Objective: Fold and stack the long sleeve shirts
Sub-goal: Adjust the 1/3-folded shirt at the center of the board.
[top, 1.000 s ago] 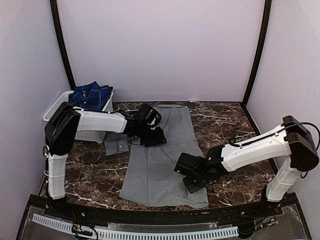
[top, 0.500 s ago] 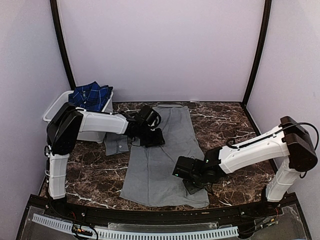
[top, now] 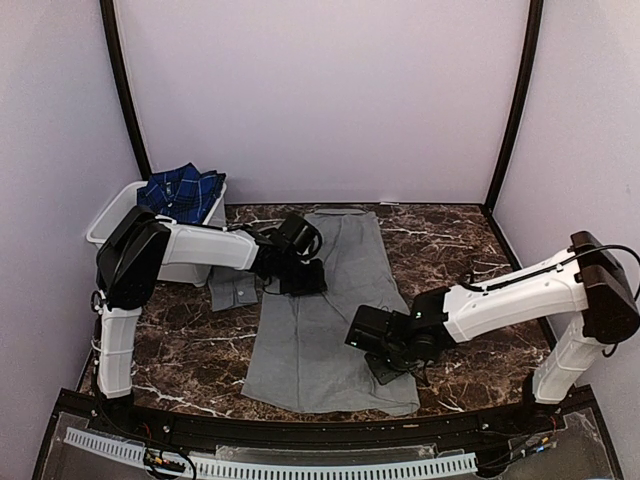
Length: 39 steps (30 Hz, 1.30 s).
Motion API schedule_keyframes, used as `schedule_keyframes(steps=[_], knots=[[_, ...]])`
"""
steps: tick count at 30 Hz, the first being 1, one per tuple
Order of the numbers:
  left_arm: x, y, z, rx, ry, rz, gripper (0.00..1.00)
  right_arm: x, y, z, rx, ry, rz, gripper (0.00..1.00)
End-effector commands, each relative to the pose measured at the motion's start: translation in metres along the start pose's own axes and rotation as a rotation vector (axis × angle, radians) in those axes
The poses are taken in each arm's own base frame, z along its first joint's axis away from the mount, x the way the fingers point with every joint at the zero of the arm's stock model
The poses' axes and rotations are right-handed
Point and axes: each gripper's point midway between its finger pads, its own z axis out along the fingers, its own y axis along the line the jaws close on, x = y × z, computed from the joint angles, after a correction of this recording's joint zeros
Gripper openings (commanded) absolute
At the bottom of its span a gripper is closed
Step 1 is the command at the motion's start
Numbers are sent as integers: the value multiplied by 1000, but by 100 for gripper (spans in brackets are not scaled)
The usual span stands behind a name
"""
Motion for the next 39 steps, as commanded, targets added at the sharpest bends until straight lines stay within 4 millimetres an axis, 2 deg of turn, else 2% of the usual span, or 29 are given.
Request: schedule_keyframes(steps=[1,7,19,27,32,33,35,39], knots=[[-9,-3,-3,5,-25,4,29,-12,9,-18,-44,-30,-7,0],[-12,-3,-6,-7,-31,5,24,-20,27,-31,-114,-36,-36,0],[-22,3,-11,-30,-54,-4,15,-19,48,-34,-187,-20,-70,0],[-25,4,-22,-39,-61,7,16,-17,68,-24,-252,-2,-82,0],[-27,2,-26,-31,-63,21,18,-10,63,-14,-214,26,-84,0],[-27,0,-27,-24,-61,24,19,-10,62,-14,-211,25,-80,2],[-28,-4,-30,-15,-61,34,20,-12,61,-19,-218,15,-72,11],[-35,-15,-45,13,-82,57,23,-31,59,-41,-256,-52,-40,33]])
